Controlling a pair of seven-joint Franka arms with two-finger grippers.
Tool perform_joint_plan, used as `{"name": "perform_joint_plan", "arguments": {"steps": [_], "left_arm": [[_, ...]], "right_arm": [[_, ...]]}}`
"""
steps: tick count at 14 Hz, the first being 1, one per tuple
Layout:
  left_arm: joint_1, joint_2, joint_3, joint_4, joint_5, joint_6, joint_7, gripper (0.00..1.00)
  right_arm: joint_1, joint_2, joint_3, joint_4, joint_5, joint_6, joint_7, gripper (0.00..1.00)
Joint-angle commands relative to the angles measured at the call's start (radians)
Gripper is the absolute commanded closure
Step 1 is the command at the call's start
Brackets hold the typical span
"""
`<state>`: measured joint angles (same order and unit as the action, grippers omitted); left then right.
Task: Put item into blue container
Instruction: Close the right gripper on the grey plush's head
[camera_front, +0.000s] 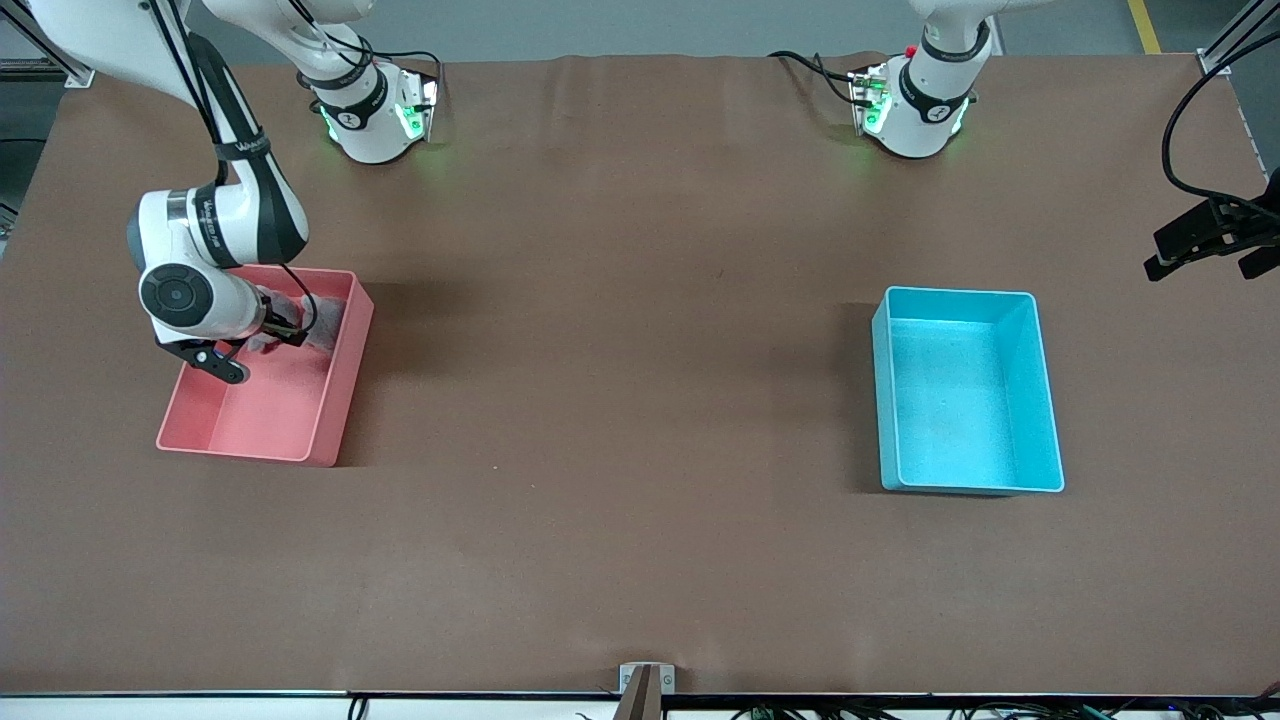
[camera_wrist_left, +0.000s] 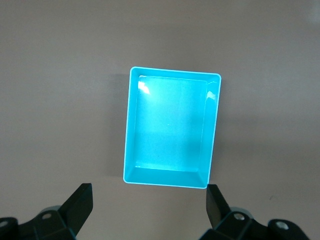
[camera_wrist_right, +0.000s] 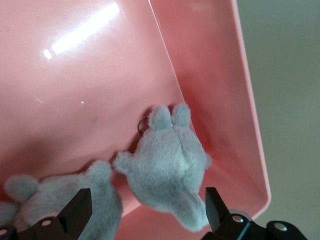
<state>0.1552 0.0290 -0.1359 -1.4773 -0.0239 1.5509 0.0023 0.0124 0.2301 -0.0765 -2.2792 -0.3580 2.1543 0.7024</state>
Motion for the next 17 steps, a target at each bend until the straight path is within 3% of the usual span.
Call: {"name": "perform_joint_plan", "arguments": {"steps": [1, 17], "left_arm": [[0.003, 0.002, -0.001, 0.009, -0.013, 0.005, -0.008, 0.00], [0.004, 0.000, 0.001, 0.009, -0.013, 0.005, -0.008, 0.00]], "right_arm": [[-0.023, 0.021, 0.006, -0.006, -0.032, 0.032, 0.025, 0.00], [-0.040, 0.100, 0.004, -0.003, -0.032, 0.013, 0.025, 0.00]]}}
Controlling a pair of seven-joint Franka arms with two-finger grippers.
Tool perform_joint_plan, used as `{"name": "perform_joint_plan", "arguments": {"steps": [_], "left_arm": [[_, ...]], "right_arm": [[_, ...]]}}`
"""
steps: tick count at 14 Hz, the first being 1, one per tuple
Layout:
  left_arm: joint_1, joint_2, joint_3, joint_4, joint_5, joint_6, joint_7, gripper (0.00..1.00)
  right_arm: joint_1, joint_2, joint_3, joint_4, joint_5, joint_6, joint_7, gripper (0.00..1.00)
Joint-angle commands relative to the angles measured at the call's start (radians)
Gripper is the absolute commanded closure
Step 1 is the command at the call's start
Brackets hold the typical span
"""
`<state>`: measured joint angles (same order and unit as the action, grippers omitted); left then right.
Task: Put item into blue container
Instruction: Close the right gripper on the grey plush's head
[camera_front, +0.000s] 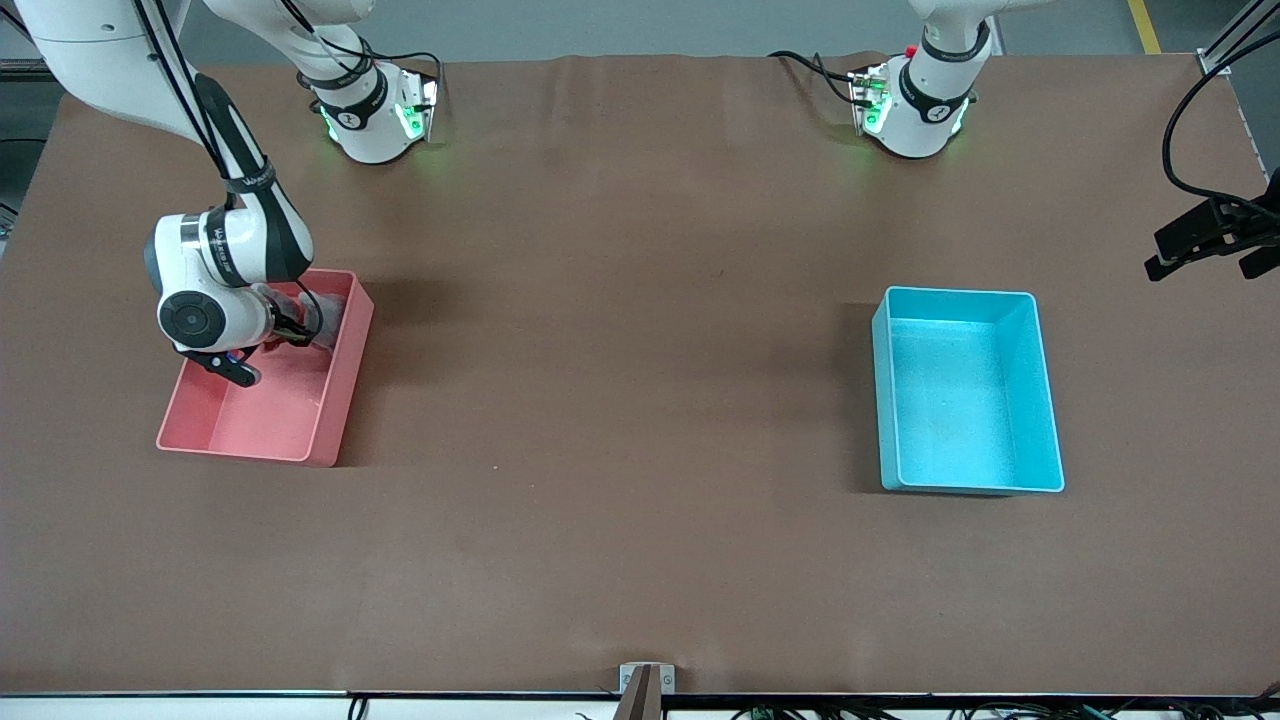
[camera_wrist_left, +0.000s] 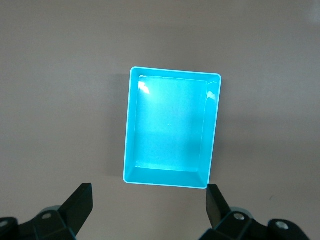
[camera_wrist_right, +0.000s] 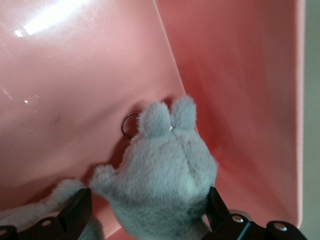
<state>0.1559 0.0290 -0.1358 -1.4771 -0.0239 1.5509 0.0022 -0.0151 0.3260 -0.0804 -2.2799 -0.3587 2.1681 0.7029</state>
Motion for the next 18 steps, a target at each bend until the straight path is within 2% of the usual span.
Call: {"name": "perform_joint_plan", "arguments": {"steps": [1, 3, 7, 11, 18], "left_arm": [[0.004, 0.000, -0.001, 0.009, -0.013, 0.005, -0.008, 0.00], [0.004, 0.000, -0.001, 0.009, -0.013, 0.005, -0.008, 0.00], [0.004, 0.000, -0.001, 0.009, -0.013, 0.005, -0.008, 0.00], [0.004, 0.000, -0.001, 0.009, -0.013, 0.005, -0.007, 0.00], [0.004, 0.000, -0.001, 0.009, -0.013, 0.005, -0.007, 0.00]], "right_arm": [[-0.012, 0.007, 0.008, -0.003, -0.029, 0.001, 0.024, 0.01], [-0.012, 0.011, 0.008, -0.001, -0.029, -0.008, 0.026, 0.07], [-0.002, 0.019, 0.010, 0.052, -0.029, -0.103, 0.035, 0.33], [-0.002, 0.022, 0.011, 0.063, -0.028, -0.108, 0.036, 0.60], [-0.006, 0.024, 0.011, 0.065, -0.019, -0.106, 0.038, 0.96]]}}
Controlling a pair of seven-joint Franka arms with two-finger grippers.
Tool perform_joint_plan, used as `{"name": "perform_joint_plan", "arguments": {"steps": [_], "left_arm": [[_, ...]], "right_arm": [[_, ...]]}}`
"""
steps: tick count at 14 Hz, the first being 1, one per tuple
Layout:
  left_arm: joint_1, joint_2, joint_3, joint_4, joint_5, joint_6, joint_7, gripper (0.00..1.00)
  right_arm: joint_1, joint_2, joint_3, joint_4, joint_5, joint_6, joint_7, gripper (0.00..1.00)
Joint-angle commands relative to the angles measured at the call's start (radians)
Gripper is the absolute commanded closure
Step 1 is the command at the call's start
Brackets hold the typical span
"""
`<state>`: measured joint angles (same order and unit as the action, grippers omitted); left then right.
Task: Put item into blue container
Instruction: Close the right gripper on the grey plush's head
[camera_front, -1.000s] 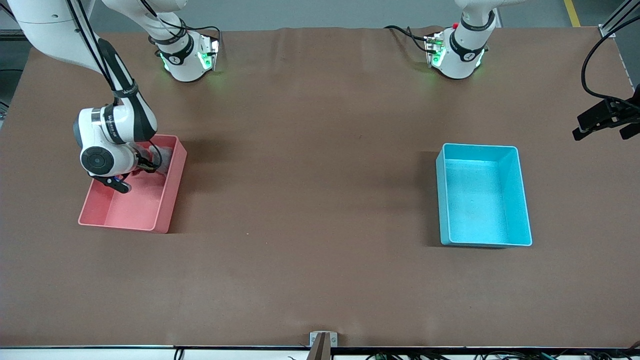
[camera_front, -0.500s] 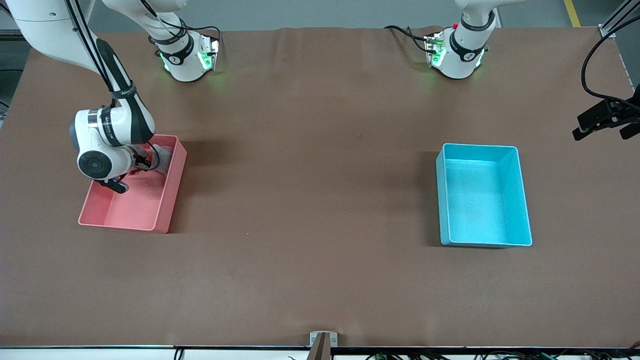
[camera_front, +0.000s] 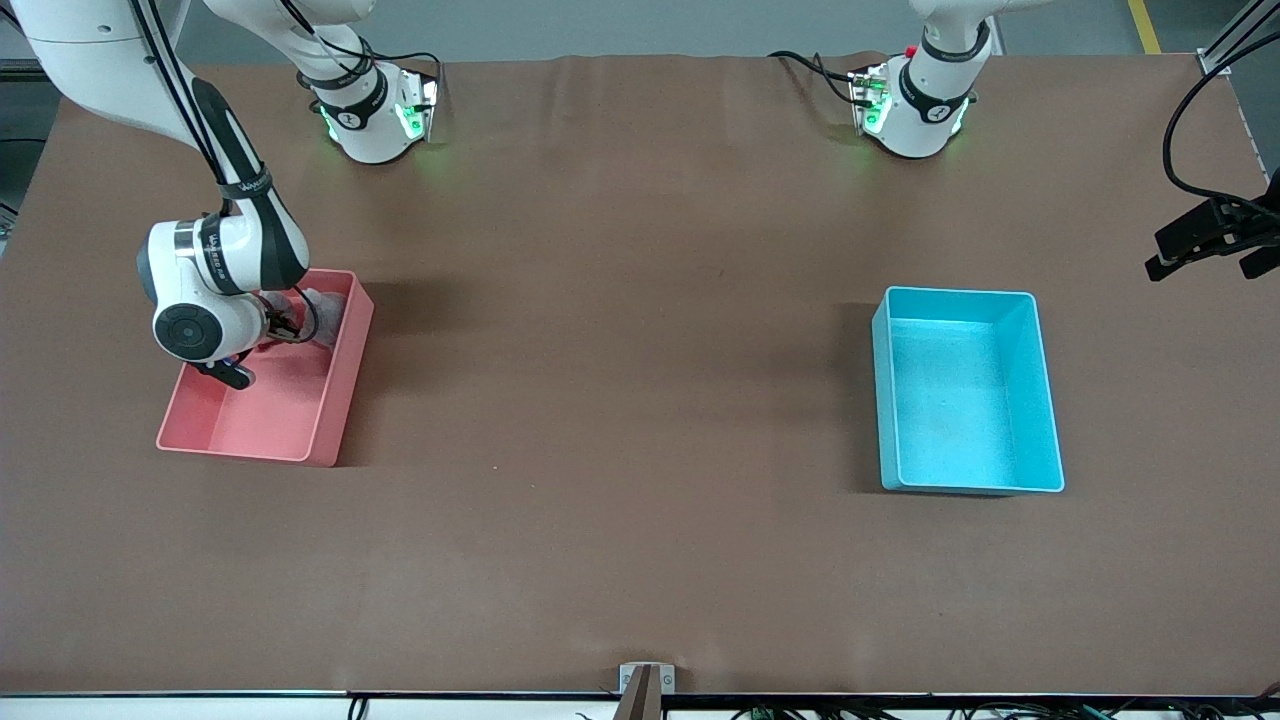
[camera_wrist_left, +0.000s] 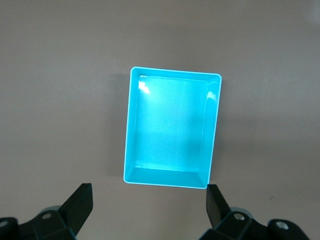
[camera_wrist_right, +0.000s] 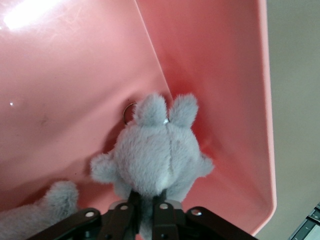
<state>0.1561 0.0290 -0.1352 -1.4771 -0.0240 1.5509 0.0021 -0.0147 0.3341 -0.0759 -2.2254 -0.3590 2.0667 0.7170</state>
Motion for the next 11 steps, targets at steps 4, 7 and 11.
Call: {"name": "perform_joint_plan", "arguments": {"steps": [4, 7, 11], "left_arm": [[0.003, 0.000, -0.001, 0.009, -0.013, 0.005, -0.008, 0.00], [0.003, 0.000, -0.001, 0.009, -0.013, 0.003, -0.008, 0.00], [0.003, 0.000, 0.000, 0.009, -0.013, 0.005, -0.007, 0.00]], "right_arm": [[-0.007, 0.017, 0.007, 0.016, -0.018, -0.005, 0.022, 1.00], [0.001, 0.016, 0.007, 0.045, -0.018, -0.025, 0.021, 1.00], [0.027, 0.014, 0.015, 0.165, -0.012, -0.164, 0.012, 1.00]]}}
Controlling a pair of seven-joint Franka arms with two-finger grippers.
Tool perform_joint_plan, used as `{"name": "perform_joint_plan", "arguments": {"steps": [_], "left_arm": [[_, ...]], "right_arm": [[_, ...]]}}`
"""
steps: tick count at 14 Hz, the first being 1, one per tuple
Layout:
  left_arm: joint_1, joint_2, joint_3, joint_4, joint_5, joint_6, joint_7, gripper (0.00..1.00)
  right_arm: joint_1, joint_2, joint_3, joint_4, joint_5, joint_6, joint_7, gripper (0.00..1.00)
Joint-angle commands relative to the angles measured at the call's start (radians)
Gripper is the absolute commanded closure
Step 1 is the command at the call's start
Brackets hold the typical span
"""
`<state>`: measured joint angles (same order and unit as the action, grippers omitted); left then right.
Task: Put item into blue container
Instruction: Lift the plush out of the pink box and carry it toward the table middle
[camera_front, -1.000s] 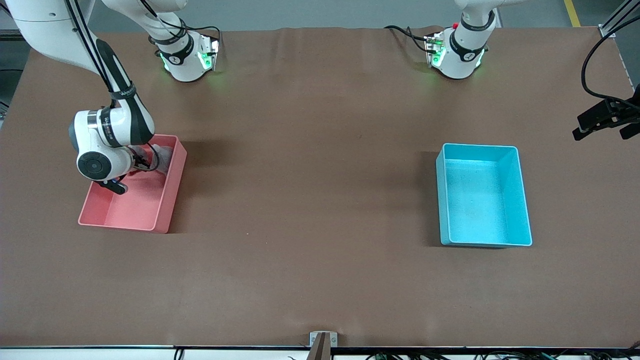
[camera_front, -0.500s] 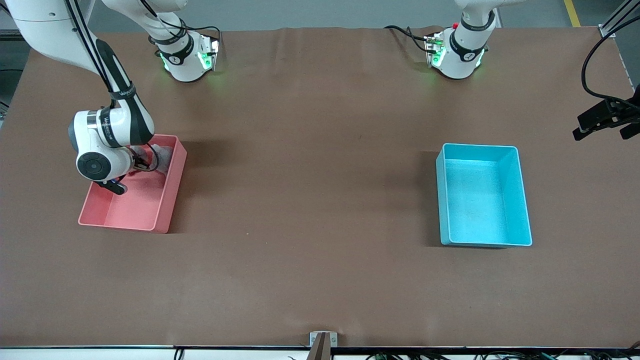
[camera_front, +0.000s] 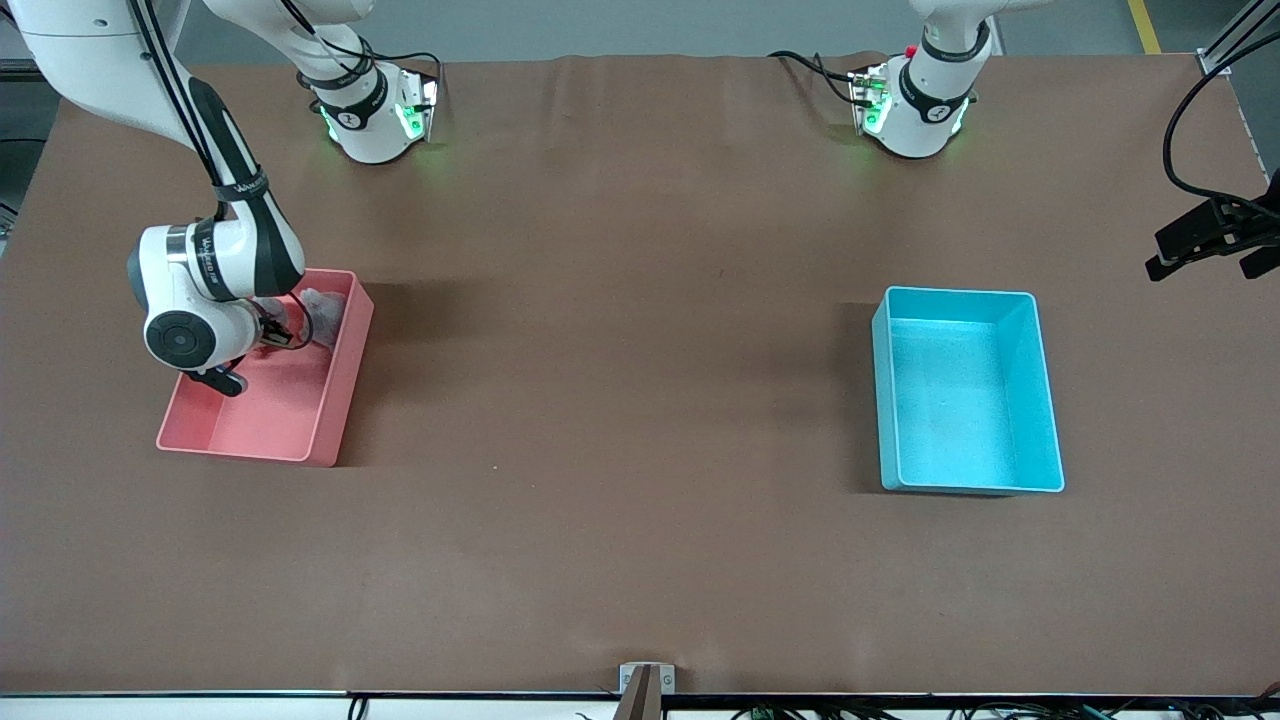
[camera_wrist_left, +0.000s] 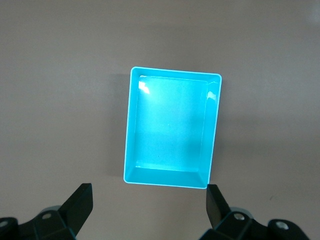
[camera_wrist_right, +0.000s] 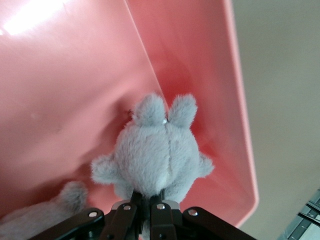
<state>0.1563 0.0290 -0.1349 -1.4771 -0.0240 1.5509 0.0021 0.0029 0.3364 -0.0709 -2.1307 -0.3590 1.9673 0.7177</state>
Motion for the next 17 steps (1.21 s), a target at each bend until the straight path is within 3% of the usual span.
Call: {"name": "perform_joint_plan", "arguments": {"steps": [1, 7, 10, 14, 17], "left_arm": [[0.003, 0.000, 0.000, 0.009, -0.013, 0.003, -0.008, 0.00], [0.003, 0.000, 0.000, 0.009, -0.011, 0.005, -0.007, 0.00], [0.003, 0.003, 0.005, 0.009, 0.001, 0.005, -0.002, 0.00], [0.003, 0.003, 0.005, 0.009, 0.001, 0.005, 0.001, 0.00], [0.002, 0.002, 0.003, 0.009, -0.001, 0.003, 0.001, 0.00]], "right_arm": [[0.011, 0.012, 0.011, 0.107, -0.012, -0.103, 0.006, 1.00], [0.116, 0.013, 0.031, 0.380, 0.096, -0.387, 0.014, 1.00], [0.161, 0.012, 0.031, 0.477, 0.275, -0.485, 0.028, 1.00], [0.259, 0.013, 0.031, 0.520, 0.451, -0.453, 0.141, 1.00], [0.345, 0.024, 0.031, 0.519, 0.524, -0.302, 0.297, 1.00]]}}
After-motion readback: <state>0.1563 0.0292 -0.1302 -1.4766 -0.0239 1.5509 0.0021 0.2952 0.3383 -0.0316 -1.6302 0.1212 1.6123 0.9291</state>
